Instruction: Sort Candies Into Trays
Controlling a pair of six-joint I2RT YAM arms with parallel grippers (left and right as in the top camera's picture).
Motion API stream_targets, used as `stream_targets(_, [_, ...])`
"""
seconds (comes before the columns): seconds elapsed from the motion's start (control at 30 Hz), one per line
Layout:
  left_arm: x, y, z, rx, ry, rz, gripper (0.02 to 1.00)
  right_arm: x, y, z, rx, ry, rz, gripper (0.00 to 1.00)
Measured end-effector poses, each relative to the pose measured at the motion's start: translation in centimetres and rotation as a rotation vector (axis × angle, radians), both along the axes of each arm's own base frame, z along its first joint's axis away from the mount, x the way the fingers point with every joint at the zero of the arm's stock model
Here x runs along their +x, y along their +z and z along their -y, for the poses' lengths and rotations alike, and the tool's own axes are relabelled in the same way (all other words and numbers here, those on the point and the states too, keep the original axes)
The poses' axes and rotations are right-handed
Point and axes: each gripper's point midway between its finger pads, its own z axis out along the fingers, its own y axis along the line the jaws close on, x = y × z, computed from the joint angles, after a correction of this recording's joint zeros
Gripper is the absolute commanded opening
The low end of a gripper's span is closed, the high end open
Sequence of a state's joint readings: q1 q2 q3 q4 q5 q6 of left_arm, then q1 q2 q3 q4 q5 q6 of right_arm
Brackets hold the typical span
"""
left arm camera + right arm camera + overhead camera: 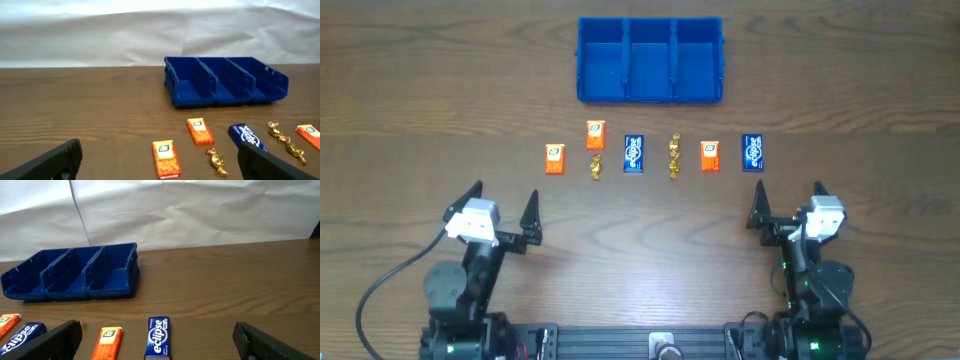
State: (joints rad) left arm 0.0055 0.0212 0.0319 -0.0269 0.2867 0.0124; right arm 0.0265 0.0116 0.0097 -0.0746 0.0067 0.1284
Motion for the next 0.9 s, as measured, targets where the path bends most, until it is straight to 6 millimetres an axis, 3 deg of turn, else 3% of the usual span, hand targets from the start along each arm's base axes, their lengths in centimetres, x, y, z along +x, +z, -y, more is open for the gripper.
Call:
stream_targets(0.1, [-0.1, -1.1, 0.1, -0.015, -0.003, -0.15, 0.998, 0.0, 0.0, 0.0, 0.0, 0.0, -0.001, 1.0])
stream_targets(0.2, [0.3, 1.7, 0.3, -0.02, -0.008, -0.263, 1.0, 0.0, 0.1, 0.0, 0.0, -0.001, 0.002, 1.0])
stream_targets(0.27, [1.4, 5.8, 0.3, -0.024, -0.006, -0.322, 0.998, 0.0, 0.0, 0.0, 0.0, -0.001, 0.001, 1.0])
stream_targets(0.3, [2.5, 8.8, 0.2, -0.029, -0.001, -0.368, 1.0, 0.0, 0.0, 0.0, 0.0, 0.0, 0.001, 1.0])
stream_targets(0.43, [4.5, 10.6, 0.4, -0.03, 0.002, -0.51, 0.998, 0.0, 0.0, 0.0, 0.0, 0.0, 0.002, 0.998])
stream_targets(0.47, [6.9, 10.6, 0.7, -0.023, -0.001, -0.593, 0.998, 0.0, 0.1, 0.0, 0.0, 0.0, 0.002, 1.0])
stream_targets(0.57, [9.5, 7.9, 1.4, -0.009, -0.012, -0.737, 1.0, 0.0, 0.1, 0.0, 0.0, 0.0, 0.002, 1.0])
stream_targets(0.63, [10.7, 4.6, 2.1, 0.004, -0.021, -0.85, 1.0, 0.0, 0.1, 0.0, 0.0, 0.0, 0.002, 0.998])
stream_targets(0.73, [11.0, -1.5, 3.0, 0.034, -0.012, -1.048, 1.0, 0.0, 0.1, 0.0, 0.0, 0.0, 0.002, 0.998])
stream_targets(0.9, [10.9, -7.3, 4.2, 0.119, 0.022, -1.205, 1.0, 0.0, 0.1, 0.0, 0.0, 0.0, 0.002, 1.0])
